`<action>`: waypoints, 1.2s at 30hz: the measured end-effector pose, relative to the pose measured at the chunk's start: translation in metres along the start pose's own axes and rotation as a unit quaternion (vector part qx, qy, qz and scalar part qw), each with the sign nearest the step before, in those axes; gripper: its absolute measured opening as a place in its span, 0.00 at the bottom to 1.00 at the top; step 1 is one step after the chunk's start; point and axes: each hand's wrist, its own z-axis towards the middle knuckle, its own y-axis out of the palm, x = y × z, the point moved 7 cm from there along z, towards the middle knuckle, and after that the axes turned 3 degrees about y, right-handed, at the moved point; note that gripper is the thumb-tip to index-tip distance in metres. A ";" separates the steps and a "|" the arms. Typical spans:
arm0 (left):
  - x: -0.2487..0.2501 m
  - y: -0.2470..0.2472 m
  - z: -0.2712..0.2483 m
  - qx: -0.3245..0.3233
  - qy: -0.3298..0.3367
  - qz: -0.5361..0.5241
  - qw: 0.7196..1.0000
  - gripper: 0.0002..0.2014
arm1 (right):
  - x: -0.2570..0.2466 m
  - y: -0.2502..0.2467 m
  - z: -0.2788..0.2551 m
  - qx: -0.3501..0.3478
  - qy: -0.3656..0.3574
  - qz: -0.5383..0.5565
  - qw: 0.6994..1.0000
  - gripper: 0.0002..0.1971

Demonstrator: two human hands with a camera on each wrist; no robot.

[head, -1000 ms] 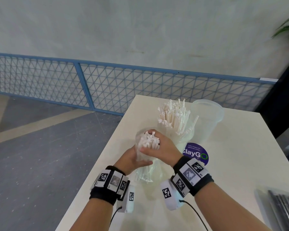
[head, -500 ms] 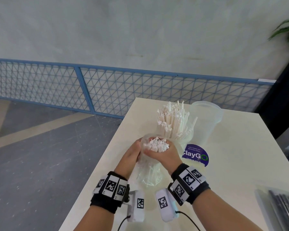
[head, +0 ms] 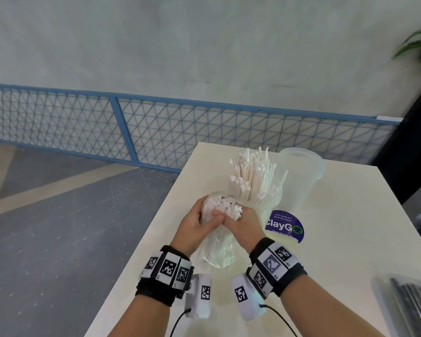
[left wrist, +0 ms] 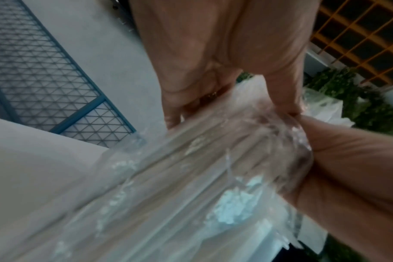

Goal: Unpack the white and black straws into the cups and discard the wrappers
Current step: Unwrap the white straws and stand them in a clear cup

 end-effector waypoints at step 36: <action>-0.005 0.018 -0.011 -0.066 -0.069 0.008 0.995 0.23 | -0.021 -0.021 0.009 0.003 0.101 0.293 0.951 0.09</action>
